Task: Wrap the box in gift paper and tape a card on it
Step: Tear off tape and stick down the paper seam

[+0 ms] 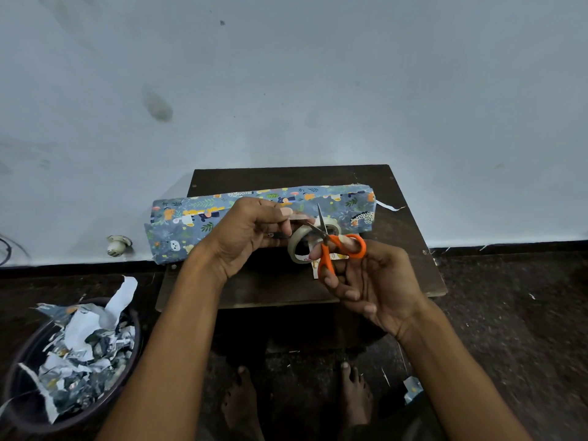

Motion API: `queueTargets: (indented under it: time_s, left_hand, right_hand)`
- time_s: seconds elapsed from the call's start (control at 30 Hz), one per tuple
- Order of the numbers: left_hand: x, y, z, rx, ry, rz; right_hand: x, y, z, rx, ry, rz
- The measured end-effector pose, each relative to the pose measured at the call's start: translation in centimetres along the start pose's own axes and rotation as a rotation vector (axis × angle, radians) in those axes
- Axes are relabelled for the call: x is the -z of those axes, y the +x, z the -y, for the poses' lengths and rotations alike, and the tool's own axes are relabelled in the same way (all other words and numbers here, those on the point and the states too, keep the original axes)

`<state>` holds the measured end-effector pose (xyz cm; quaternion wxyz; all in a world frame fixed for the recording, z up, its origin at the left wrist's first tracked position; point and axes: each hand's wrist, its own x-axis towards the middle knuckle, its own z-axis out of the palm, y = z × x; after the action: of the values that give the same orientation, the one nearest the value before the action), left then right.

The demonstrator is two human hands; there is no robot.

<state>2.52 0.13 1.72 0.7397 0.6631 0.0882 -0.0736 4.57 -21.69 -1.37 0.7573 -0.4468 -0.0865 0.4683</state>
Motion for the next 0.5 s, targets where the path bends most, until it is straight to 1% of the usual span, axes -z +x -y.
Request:
queueTargets:
  time_s: [0.13,0.5]
  left_hand:
    - [-0.07,-0.04,0.02,0.005,0.035,-0.016]
    - [-0.14,0.05,0.19,-0.005,0.047,-0.012]
  right_hand:
    - [0.24,0.23,0.17,0.000,0.019,0.051]
    - [0.62,0.98,-0.23,0.009,0.067,0.074]
